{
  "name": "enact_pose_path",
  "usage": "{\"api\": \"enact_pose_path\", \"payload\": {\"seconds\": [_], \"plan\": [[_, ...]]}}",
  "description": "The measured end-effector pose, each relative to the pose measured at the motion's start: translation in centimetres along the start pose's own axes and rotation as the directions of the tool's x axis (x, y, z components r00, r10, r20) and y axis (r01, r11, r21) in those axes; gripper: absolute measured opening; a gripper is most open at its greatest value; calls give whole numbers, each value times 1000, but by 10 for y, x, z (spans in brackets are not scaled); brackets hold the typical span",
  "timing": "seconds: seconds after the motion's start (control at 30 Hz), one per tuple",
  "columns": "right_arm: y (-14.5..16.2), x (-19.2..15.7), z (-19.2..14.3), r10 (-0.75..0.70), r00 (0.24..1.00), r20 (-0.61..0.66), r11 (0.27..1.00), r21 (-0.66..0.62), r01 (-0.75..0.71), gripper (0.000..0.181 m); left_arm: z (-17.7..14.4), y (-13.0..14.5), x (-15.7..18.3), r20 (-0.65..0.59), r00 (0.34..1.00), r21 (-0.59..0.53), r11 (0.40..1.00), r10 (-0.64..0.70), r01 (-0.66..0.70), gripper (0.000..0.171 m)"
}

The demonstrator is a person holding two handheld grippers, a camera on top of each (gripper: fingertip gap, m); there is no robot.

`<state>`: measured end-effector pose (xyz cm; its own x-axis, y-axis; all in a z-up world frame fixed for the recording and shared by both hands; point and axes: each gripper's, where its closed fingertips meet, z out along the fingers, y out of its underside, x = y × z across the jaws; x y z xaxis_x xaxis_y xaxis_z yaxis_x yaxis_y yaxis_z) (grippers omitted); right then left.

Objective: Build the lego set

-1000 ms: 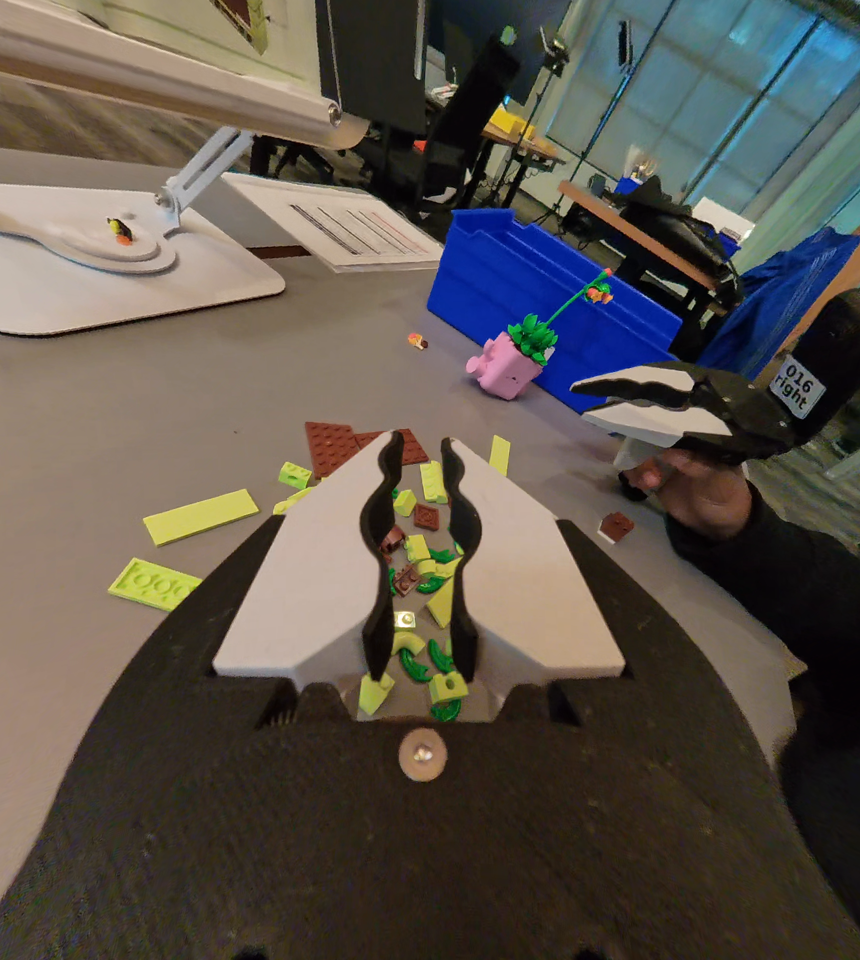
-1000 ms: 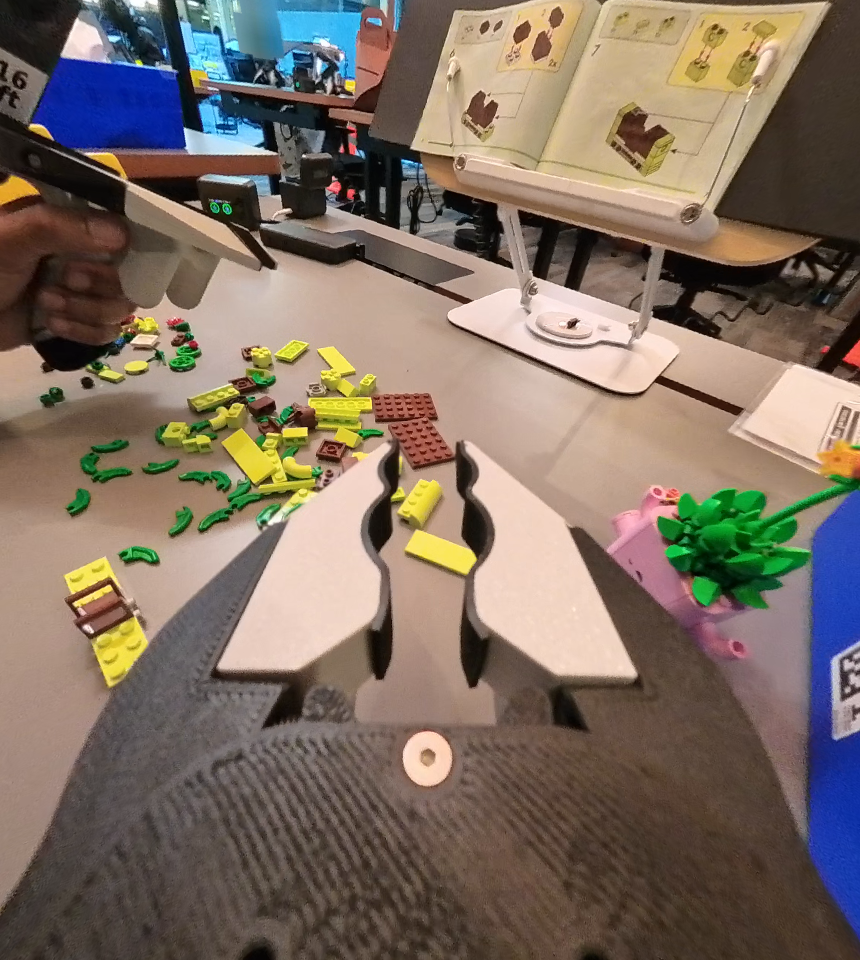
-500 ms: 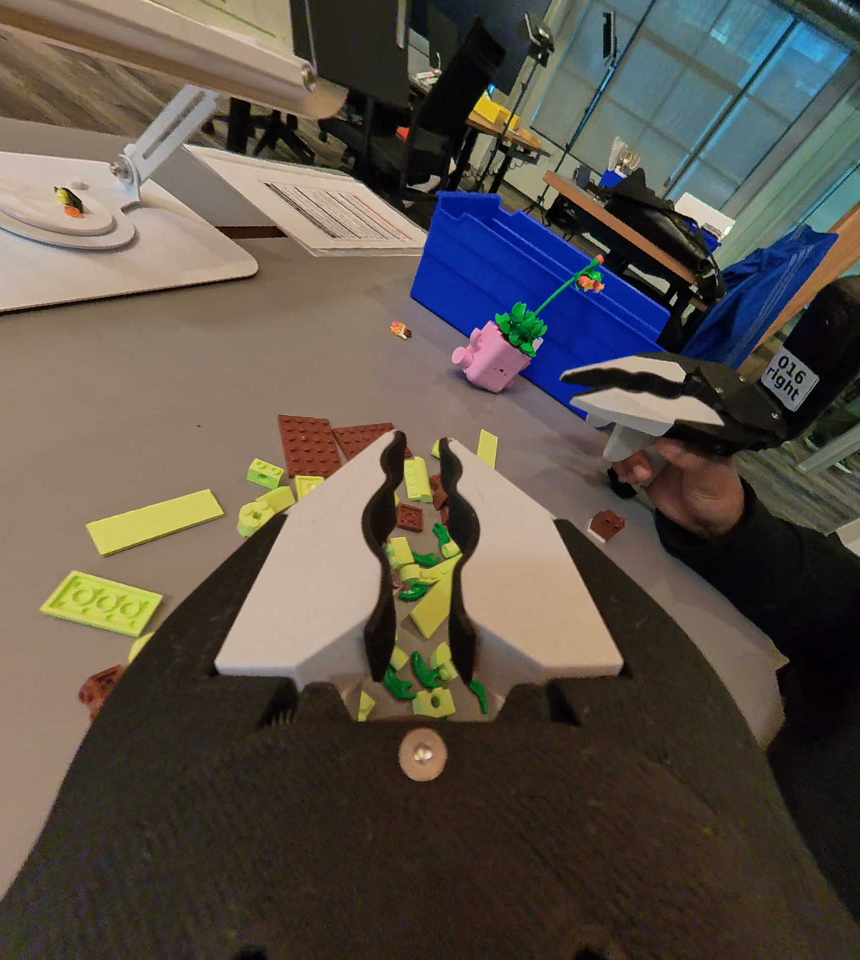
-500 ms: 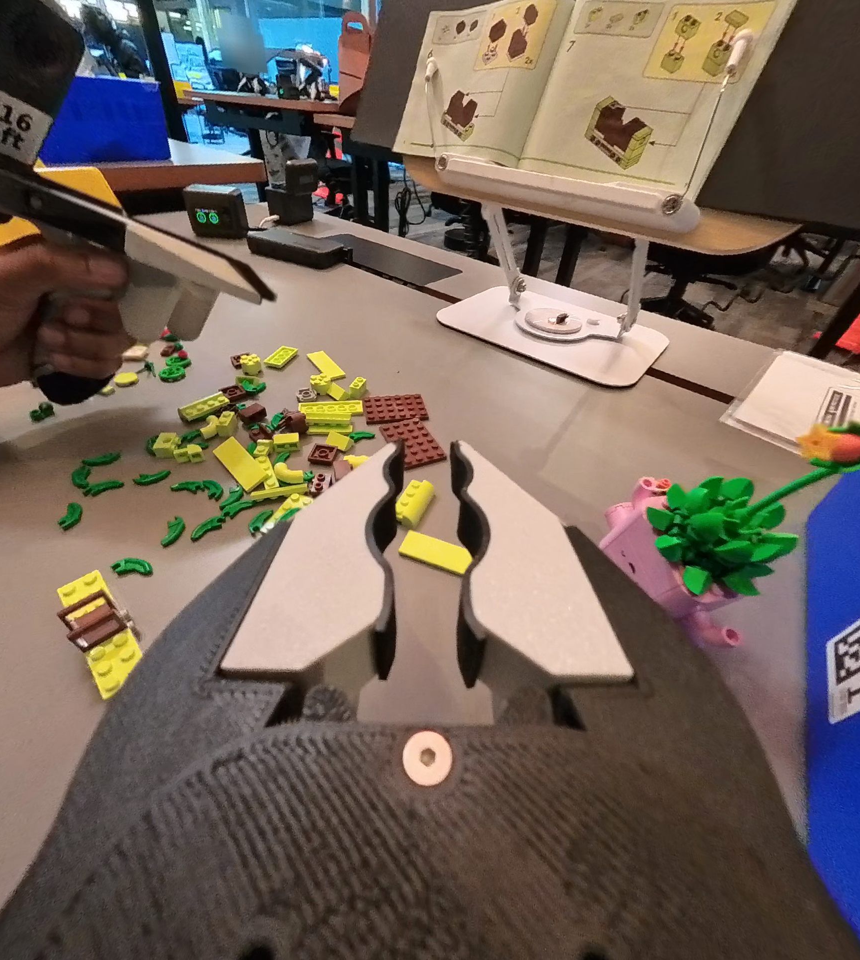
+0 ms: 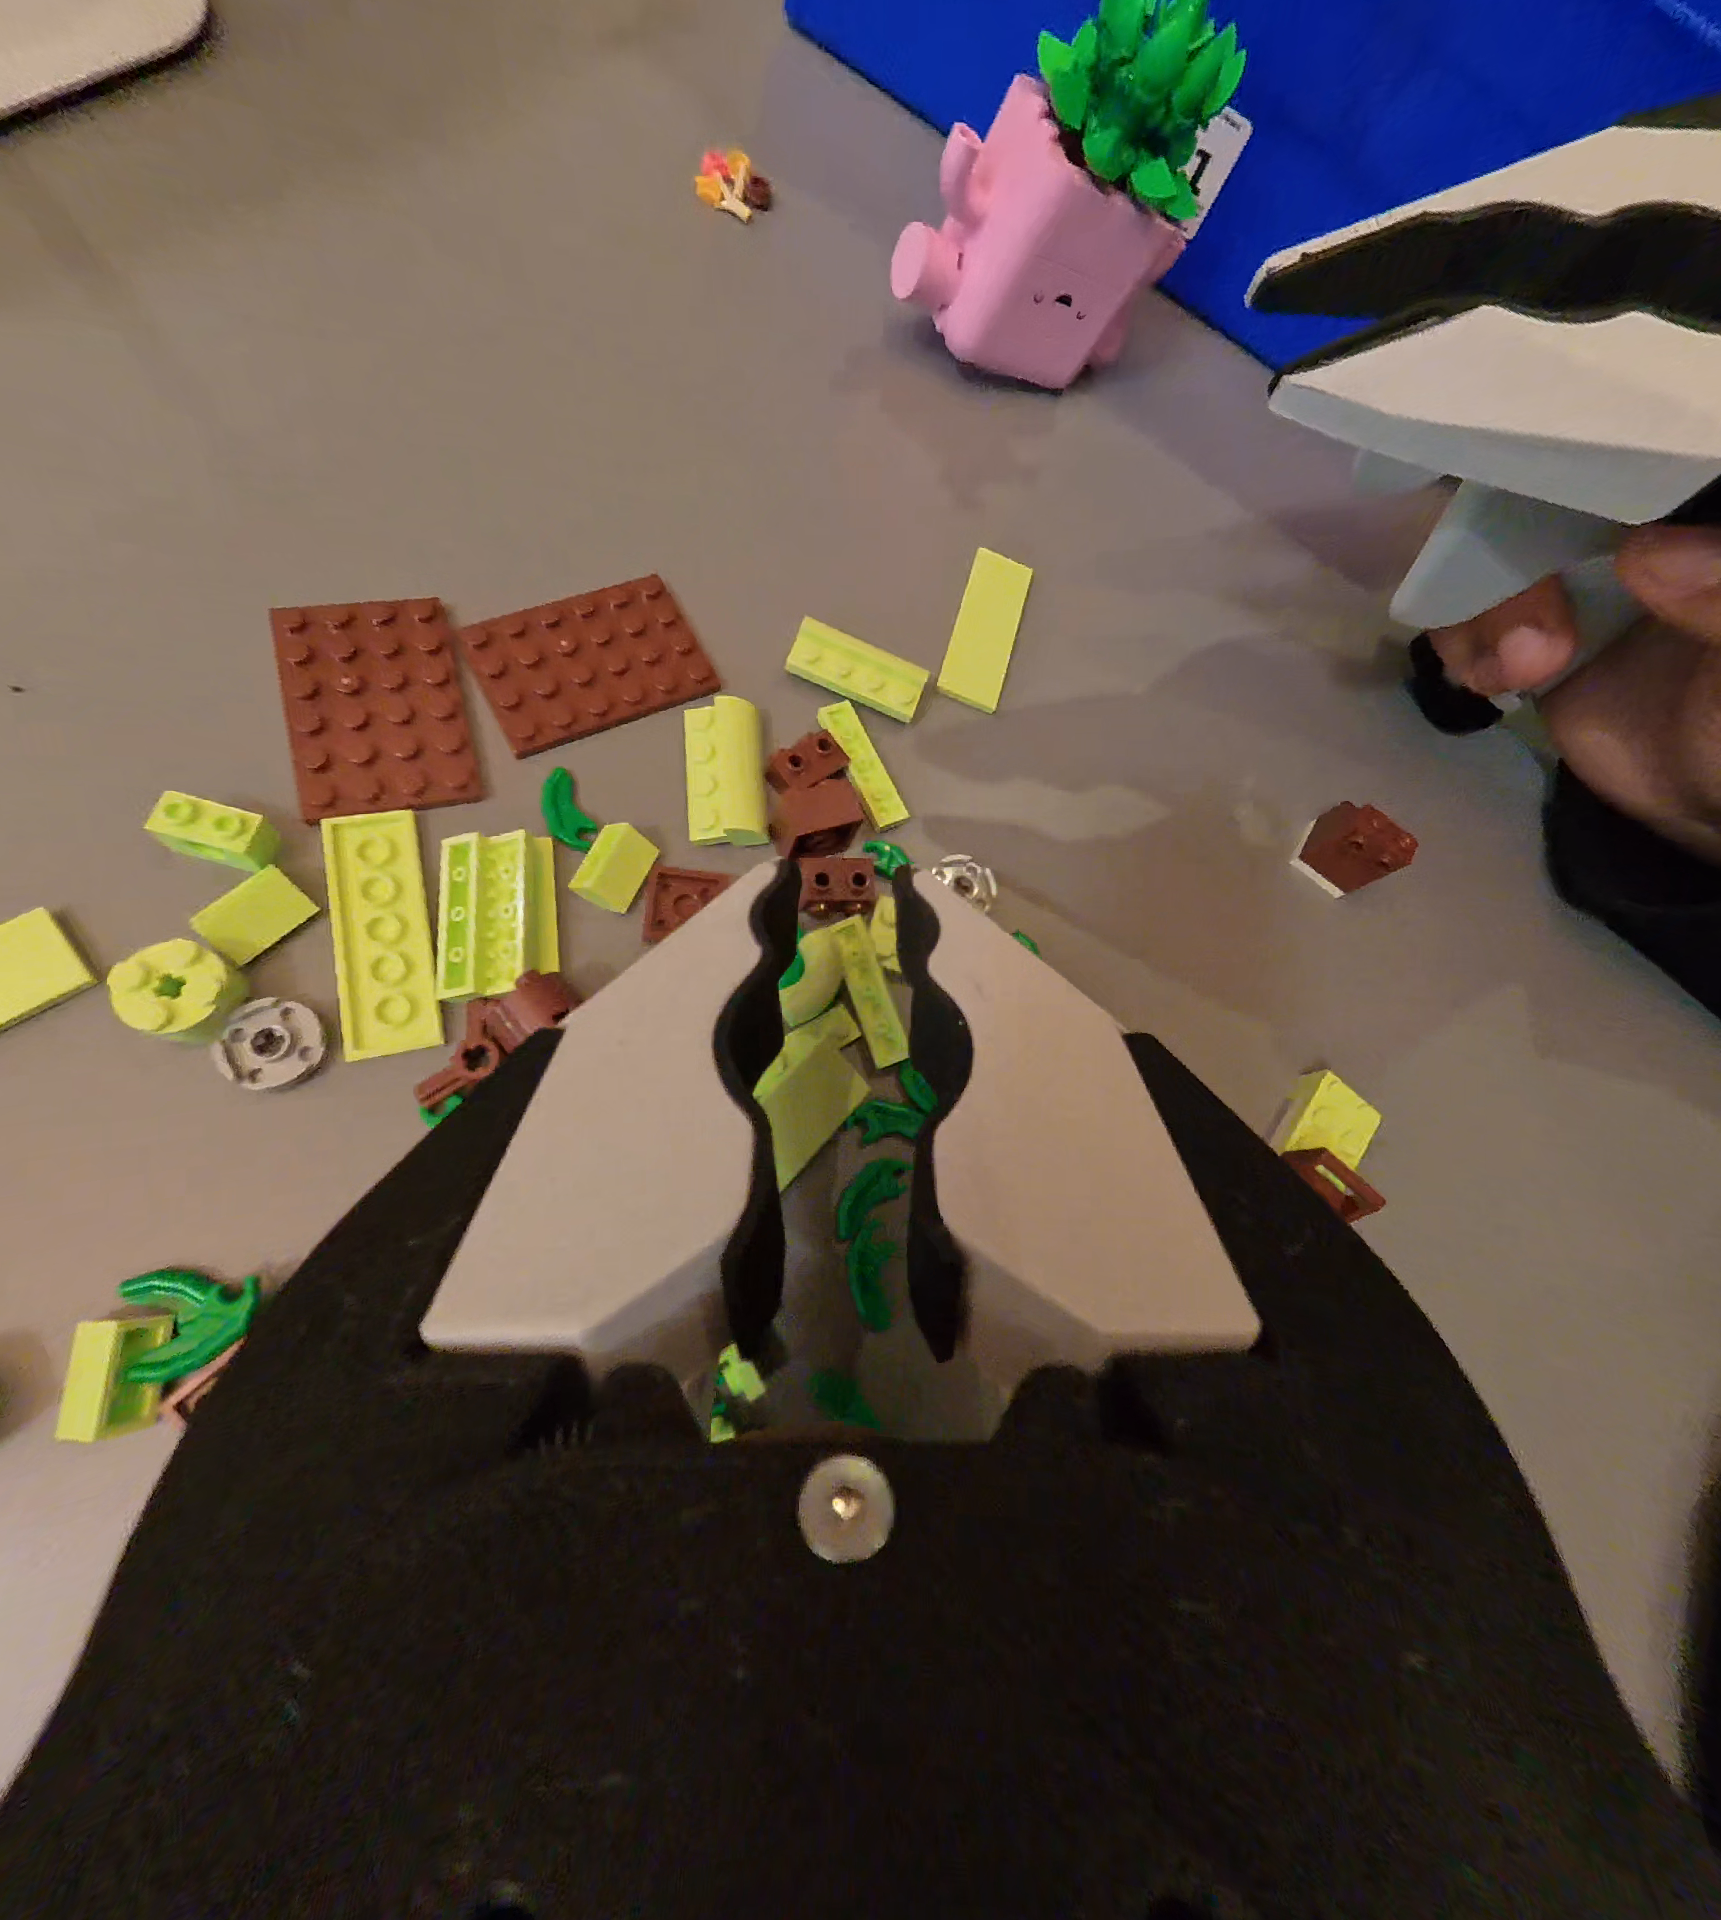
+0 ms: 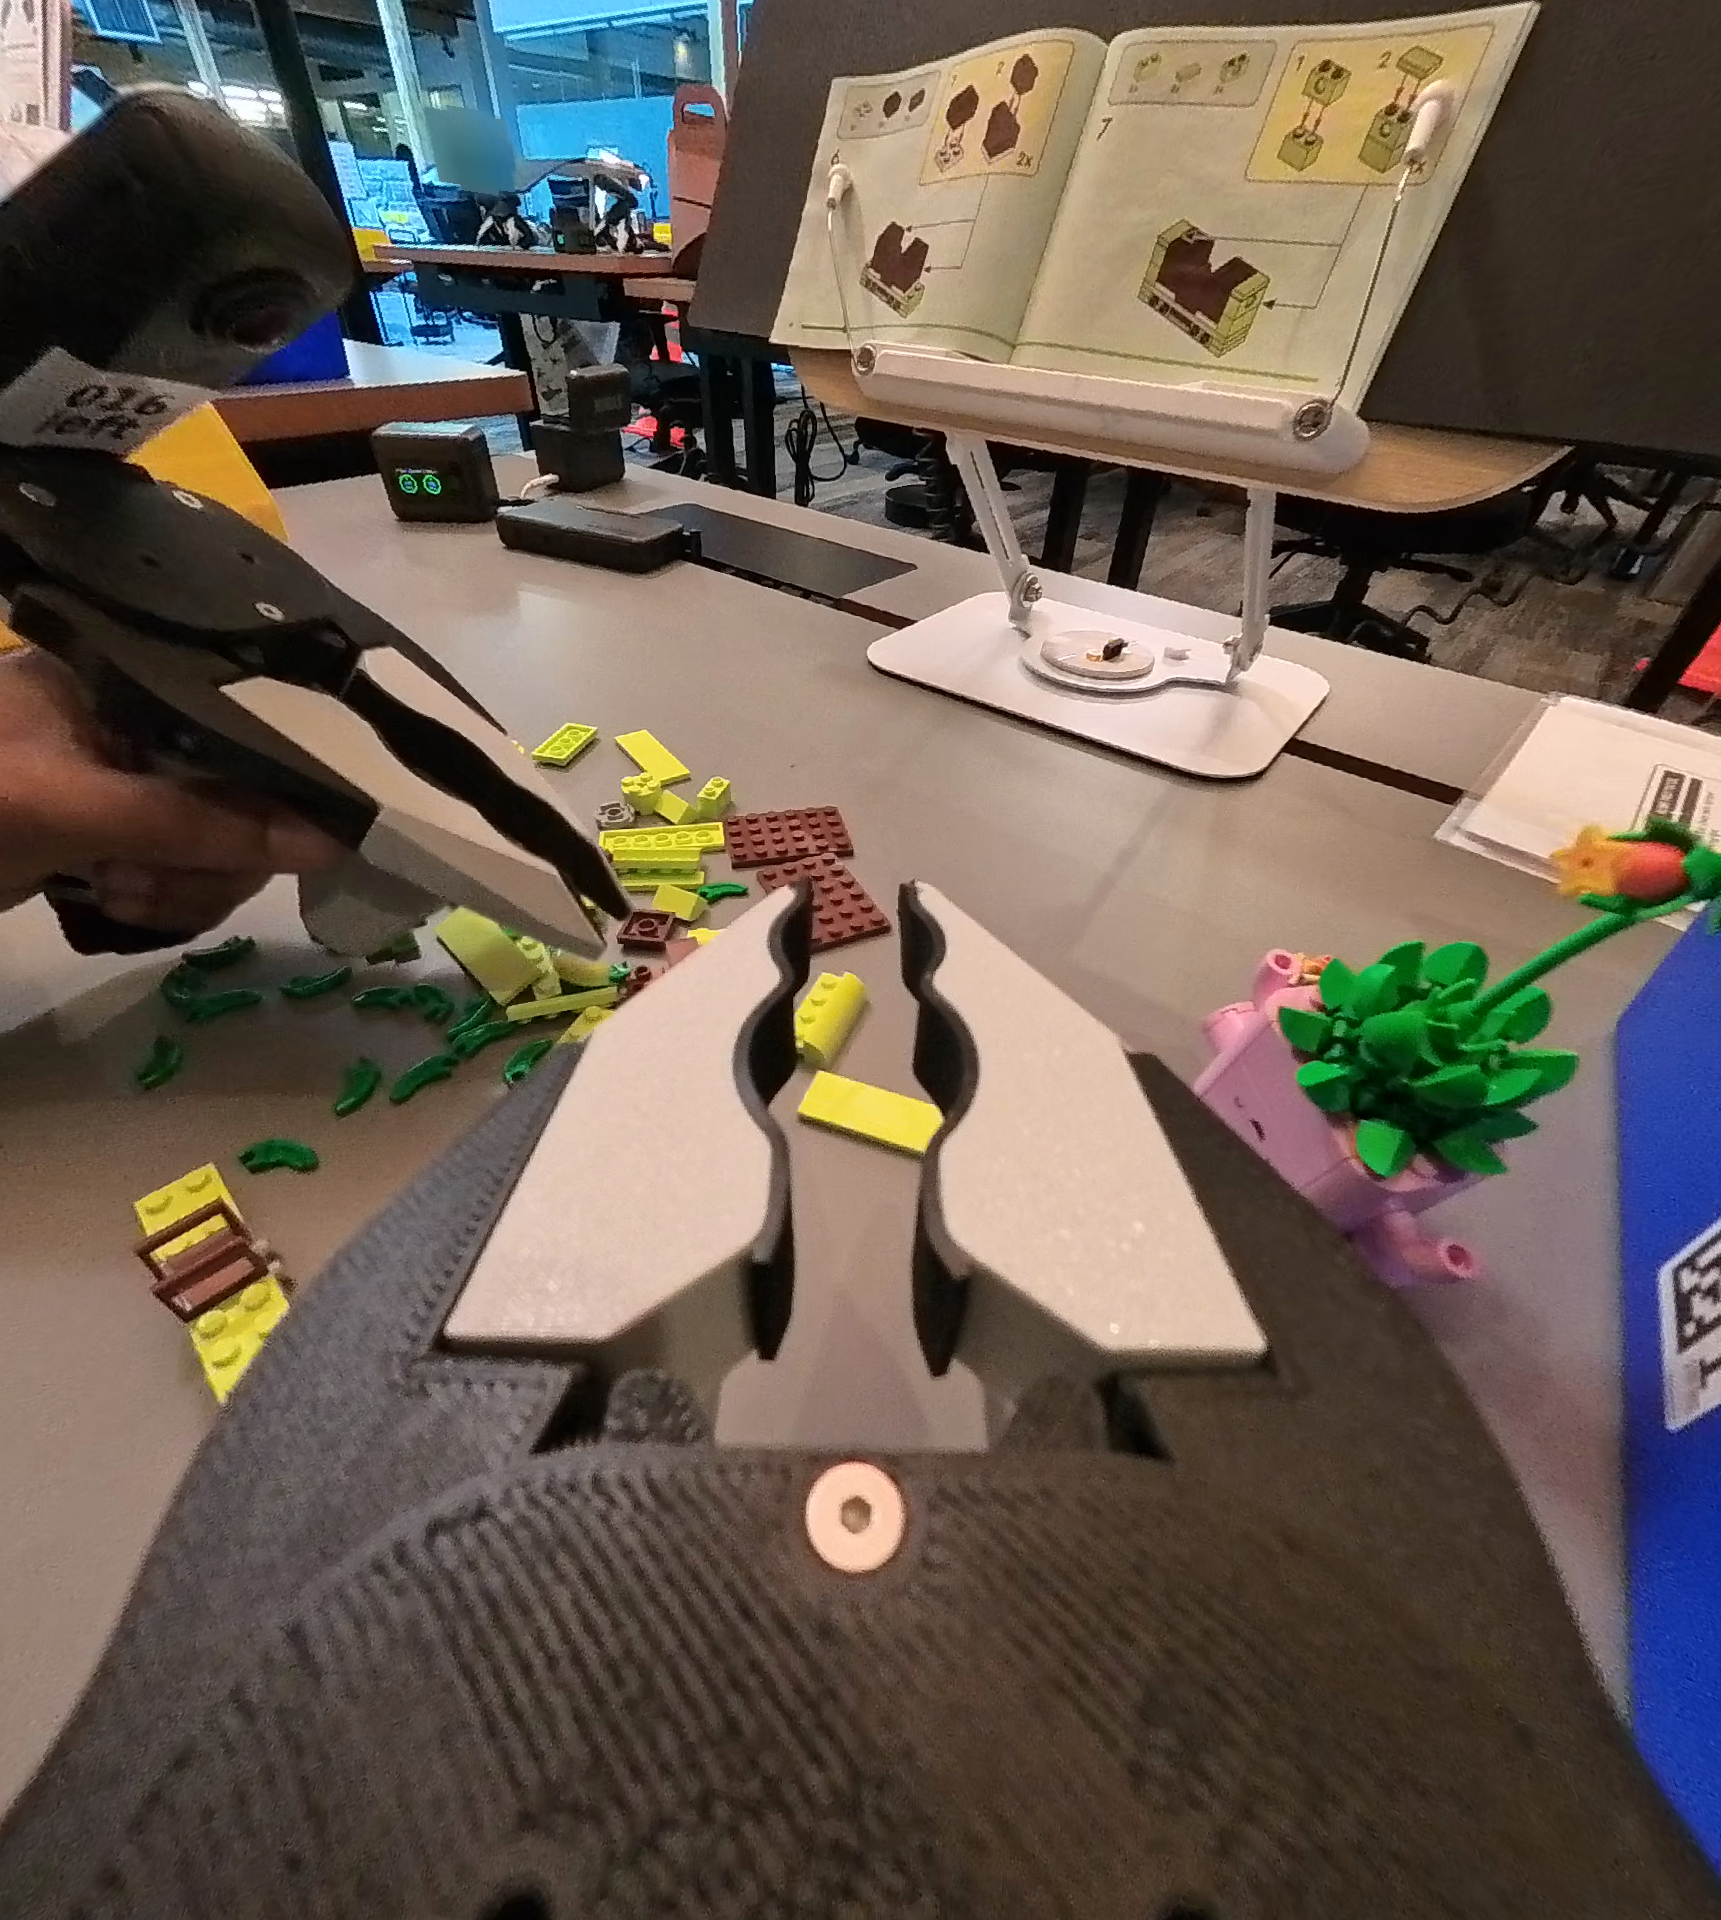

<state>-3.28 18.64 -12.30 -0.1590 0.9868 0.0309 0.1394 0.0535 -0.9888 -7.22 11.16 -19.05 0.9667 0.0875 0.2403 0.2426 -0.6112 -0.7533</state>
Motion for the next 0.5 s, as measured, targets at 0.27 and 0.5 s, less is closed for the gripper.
{"api": "enact_pose_path", "payload": {"seconds": [0.27, 0.5], "plan": [[-1, 0, -1, 19, 1000, 6, 1000, 8, -20, 14, 12, 10, -6, 39, 999, -44, 999, 4, -2, 26], [-1, 0, -1, 19, 1000, 7, 1000, 10, -19, 14, 15, 11, -5, 56, 998, -63, 998, 32, -29, 23]]}}
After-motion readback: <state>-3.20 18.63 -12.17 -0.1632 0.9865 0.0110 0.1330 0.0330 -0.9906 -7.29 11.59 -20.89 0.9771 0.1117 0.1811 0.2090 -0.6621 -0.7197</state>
